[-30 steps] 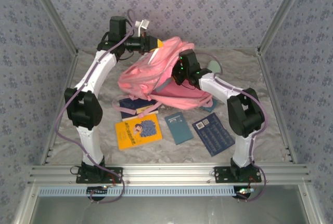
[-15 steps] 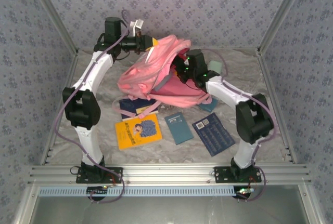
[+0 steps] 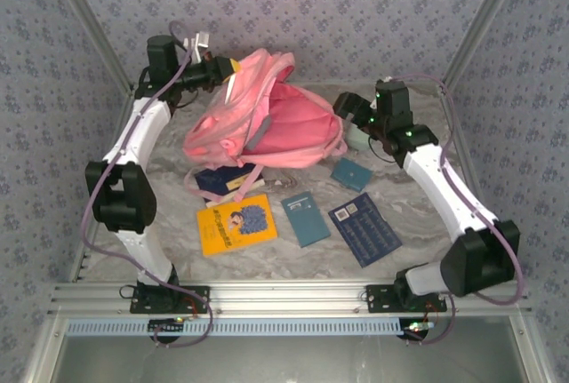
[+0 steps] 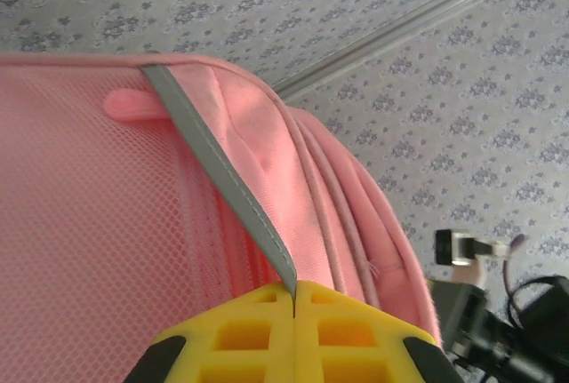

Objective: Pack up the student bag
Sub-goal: Pick up the loose stationery from the top-right of the table.

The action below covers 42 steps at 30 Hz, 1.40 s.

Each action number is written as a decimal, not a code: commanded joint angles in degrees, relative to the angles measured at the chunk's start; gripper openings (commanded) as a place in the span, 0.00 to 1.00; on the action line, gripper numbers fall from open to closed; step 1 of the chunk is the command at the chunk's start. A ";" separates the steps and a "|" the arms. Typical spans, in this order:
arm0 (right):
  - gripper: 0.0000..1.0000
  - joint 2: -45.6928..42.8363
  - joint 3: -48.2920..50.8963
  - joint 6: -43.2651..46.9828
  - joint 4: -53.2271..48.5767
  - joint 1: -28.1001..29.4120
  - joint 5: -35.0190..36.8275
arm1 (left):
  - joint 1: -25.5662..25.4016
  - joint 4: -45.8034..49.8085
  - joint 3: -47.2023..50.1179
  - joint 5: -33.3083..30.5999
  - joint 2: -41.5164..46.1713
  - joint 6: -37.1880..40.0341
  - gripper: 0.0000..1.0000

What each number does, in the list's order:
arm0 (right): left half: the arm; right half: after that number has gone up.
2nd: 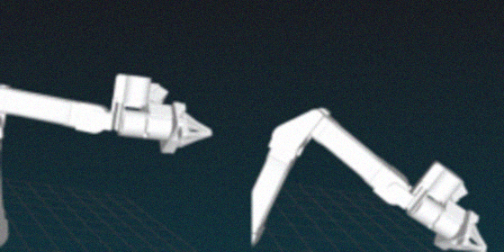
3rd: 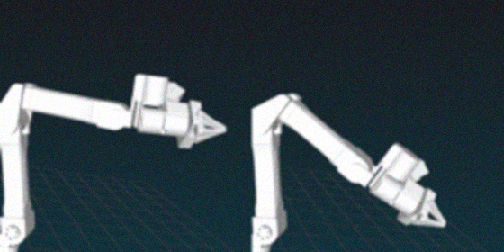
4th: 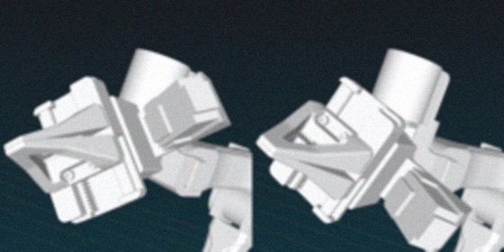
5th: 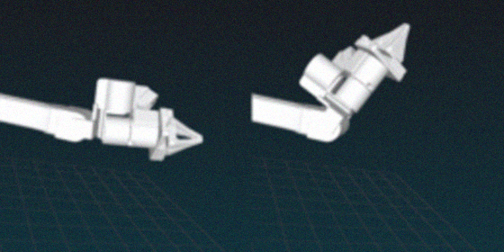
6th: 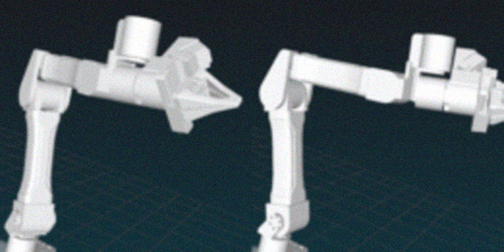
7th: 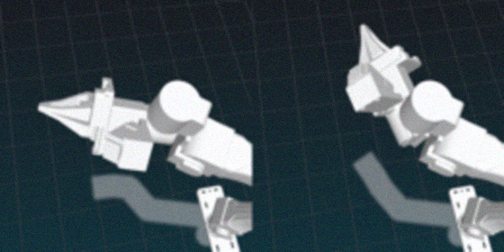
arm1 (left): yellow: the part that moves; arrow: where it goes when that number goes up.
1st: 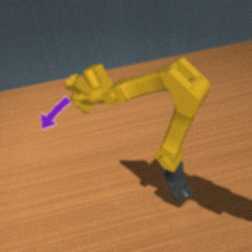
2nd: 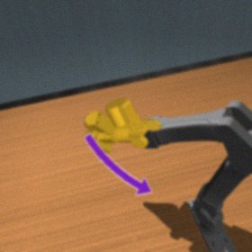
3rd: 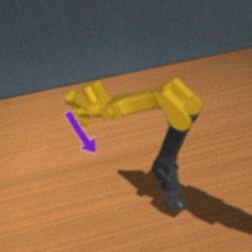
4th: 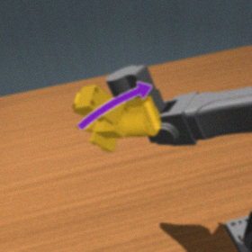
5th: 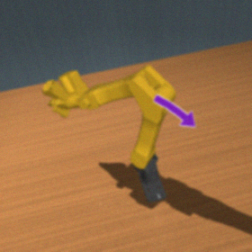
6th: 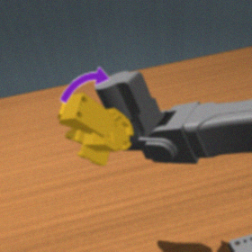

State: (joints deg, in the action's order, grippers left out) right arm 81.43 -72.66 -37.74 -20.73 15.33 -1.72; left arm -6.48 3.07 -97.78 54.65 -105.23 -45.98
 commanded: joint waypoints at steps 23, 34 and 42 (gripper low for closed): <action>1.00 50.99 -42.81 9.87 -34.64 -5.77 8.66 | -2.31 -11.49 -3.21 5.25 -2.03 -2.01 0.00; 1.00 57.09 -46.33 9.38 -36.01 -6.83 7.35 | -3.81 -8.46 -4.87 6.21 -2.43 0.44 0.00; 0.75 48.24 -39.57 7.61 -31.60 -6.97 8.99 | -6.81 2.41 -11.51 6.32 -3.39 8.31 0.00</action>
State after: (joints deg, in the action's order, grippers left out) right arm 135.35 -114.54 -29.12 -53.15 8.58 6.26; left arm -11.88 6.57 -102.96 56.31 -110.48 -42.50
